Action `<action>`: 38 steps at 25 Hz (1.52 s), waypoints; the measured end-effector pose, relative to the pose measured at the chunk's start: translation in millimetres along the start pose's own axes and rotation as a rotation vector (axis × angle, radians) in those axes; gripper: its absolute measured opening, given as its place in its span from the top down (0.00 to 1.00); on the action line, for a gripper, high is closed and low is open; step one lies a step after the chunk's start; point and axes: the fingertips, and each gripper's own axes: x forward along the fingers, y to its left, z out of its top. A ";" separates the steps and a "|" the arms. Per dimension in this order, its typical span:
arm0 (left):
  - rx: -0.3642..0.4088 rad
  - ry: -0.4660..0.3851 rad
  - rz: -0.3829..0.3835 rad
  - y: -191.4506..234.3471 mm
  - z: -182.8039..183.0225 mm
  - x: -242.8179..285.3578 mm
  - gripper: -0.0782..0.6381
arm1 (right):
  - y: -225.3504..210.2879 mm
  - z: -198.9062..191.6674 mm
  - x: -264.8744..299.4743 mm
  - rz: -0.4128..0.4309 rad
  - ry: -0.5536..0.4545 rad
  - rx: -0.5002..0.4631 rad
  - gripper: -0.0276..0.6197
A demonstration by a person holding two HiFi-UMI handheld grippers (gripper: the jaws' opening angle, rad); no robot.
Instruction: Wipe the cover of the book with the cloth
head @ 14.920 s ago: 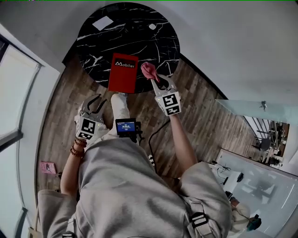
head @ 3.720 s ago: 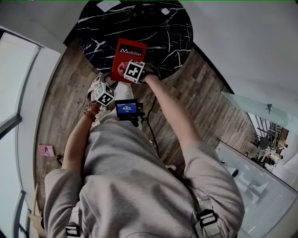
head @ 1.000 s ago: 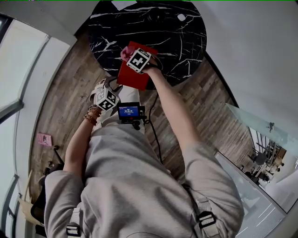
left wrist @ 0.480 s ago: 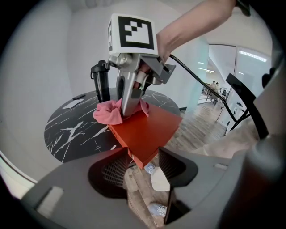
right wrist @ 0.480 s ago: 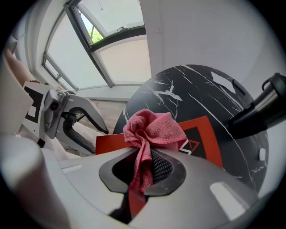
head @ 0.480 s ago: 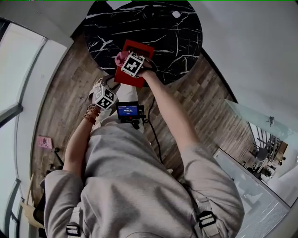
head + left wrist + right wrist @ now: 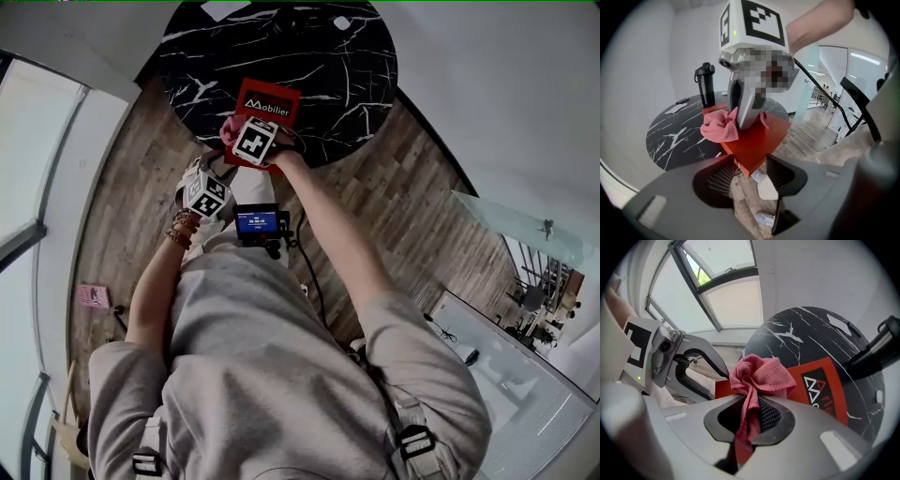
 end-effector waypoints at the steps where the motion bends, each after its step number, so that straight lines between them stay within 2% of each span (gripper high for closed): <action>1: -0.003 -0.001 -0.002 0.3 0.3 0.3 0.59 | 2.9 -0.6 0.3 0.003 -0.001 0.001 0.87; 15: -0.013 0.021 -0.024 -0.5 1.5 1.9 0.58 | 40.4 -7.9 1.3 0.046 0.041 0.003 0.87; 17: -0.009 0.027 -0.026 -1.8 1.4 1.2 0.58 | 48.9 -7.9 1.5 0.064 0.047 0.028 0.87; 19: 0.009 0.030 -0.029 -2.3 -0.5 -0.4 0.60 | 65.5 -5.6 3.7 0.157 0.021 0.123 0.87; 21: 0.020 0.023 -0.042 -2.2 -2.0 -5.5 0.64 | 77.6 -4.2 3.0 0.265 -0.030 0.270 0.87; 23: 0.011 -0.011 -0.060 -3.2 -0.2 -17.6 0.63 | 73.4 -5.3 -4.1 0.284 -0.097 0.371 0.87; 25: 0.003 -0.068 -0.070 -4.5 5.6 -37.0 0.64 | 77.7 -2.5 -24.0 0.297 -0.189 0.425 0.86; 27: 0.008 -0.151 -0.075 -2.8 22.2 -60.7 0.64 | 83.6 6.0 -56.0 0.304 -0.325 0.485 0.86; 29: 0.035 -0.243 -0.074 -4.6 49.8 -91.9 0.64 | 94.0 17.4 -99.6 0.313 -0.506 0.564 0.86; 31: 0.068 -0.339 -0.062 -6.5 80.3 -125.2 0.65 | 104.9 30.7 -151.2 0.275 -0.694 0.596 0.86; 32: 0.081 -0.388 -0.049 -5.0 94.9 -142.6 0.66 | 108.4 37.4 -175.8 0.224 -0.775 0.585 0.86; 35: 0.108 -0.524 -0.014 -13.0 132.1 -196.3 0.68 | 125.3 38.3 -236.7 0.002 -0.955 0.530 0.86; 38: 0.111 -0.657 0.029 -26.8 156.4 -246.6 0.71 | 149.7 24.6 -282.8 -0.210 -1.091 0.496 0.86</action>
